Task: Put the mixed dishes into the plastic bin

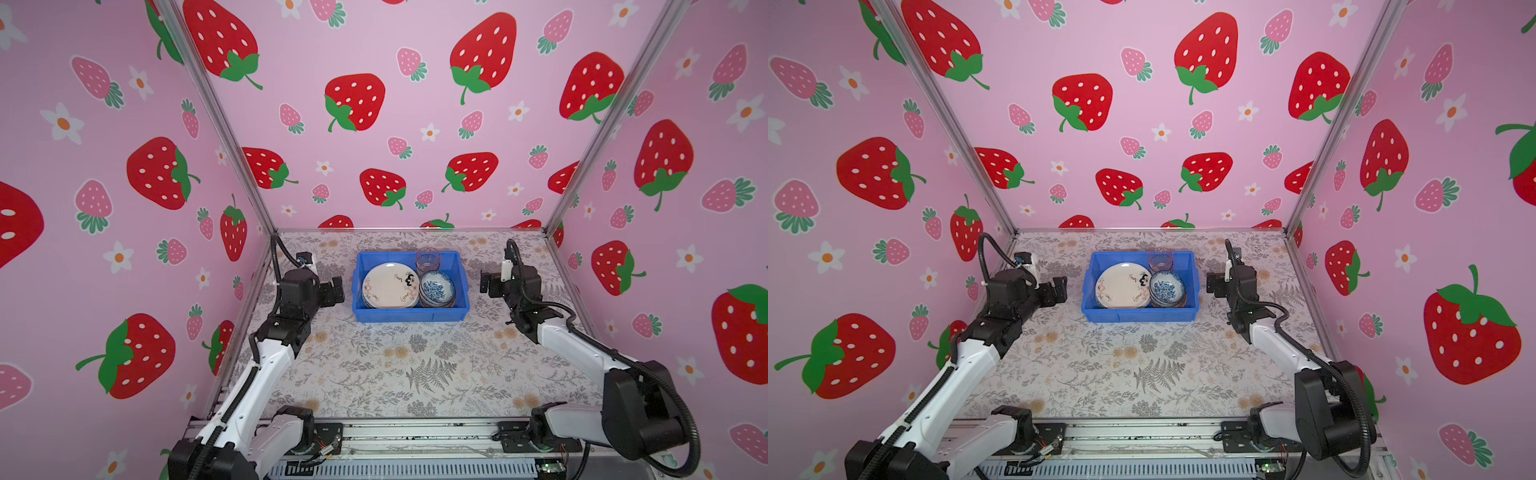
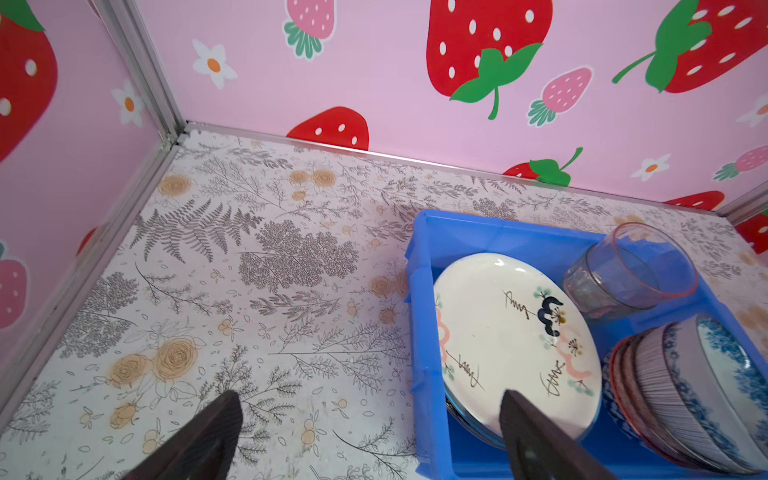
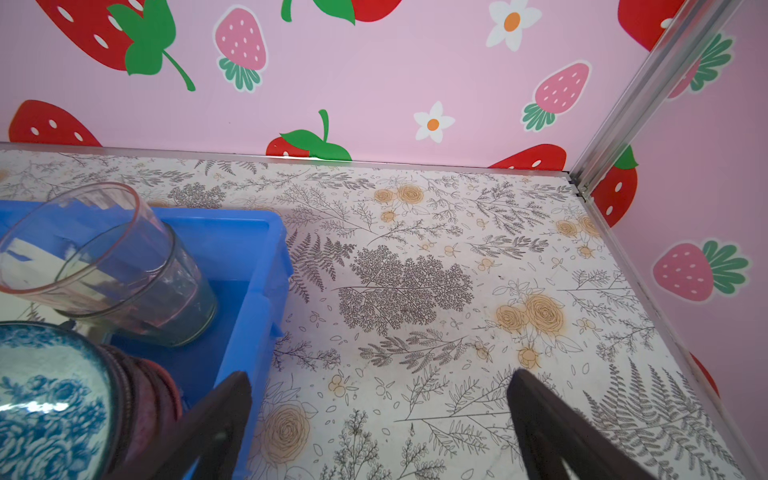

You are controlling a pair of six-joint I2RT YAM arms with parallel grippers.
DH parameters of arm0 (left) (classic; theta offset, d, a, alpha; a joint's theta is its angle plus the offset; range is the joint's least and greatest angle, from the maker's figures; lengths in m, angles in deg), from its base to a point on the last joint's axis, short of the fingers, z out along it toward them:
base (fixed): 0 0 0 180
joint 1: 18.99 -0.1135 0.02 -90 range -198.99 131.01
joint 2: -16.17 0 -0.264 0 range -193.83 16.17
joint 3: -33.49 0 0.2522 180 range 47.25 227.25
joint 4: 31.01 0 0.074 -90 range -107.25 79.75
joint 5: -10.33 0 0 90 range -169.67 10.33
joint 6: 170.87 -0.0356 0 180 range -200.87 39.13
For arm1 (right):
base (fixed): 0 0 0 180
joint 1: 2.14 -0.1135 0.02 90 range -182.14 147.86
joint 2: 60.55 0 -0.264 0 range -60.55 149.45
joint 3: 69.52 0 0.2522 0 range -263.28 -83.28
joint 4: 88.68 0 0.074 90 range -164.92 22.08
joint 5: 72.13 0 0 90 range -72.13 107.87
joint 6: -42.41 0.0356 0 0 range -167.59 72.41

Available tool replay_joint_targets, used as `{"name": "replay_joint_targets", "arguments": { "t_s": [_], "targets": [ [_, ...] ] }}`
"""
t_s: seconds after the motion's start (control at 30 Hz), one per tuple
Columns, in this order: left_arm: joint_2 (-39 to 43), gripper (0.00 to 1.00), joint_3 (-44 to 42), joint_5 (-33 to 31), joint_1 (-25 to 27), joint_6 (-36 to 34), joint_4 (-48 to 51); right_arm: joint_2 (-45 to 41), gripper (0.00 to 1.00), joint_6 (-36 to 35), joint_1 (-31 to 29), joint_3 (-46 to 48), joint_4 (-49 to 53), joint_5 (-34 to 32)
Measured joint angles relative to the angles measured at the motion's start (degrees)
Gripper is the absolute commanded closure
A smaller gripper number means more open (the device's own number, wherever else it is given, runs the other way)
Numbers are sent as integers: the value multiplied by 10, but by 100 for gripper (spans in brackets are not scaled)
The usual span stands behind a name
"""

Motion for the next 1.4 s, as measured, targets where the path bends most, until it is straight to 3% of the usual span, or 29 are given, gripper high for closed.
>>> {"name": "replay_joint_targets", "arguments": {
  "t_s": [0.2, 0.5, 0.87, 1.1, 1.4],
  "targets": [
    [10, 1, -38, -47, 0, -46, -48, 2, 1, -18, 26, 25, -45, 12],
    [9, 1, -157, -99, -38, -48, -156, 1, 1, -40, 74, 75, -108, 36],
    [-171, 1, -249, -75, -66, -39, -403, 37, 1, -28, 136, 151, -233, 107],
    [-215, 1, -249, -43, -73, -57, -487, 58, 1, -35, 143, 177, -282, 120],
    [-269, 1, -249, -17, -84, -61, -558, 92, 1, -72, 151, 254, -447, 133]
  ]
}}
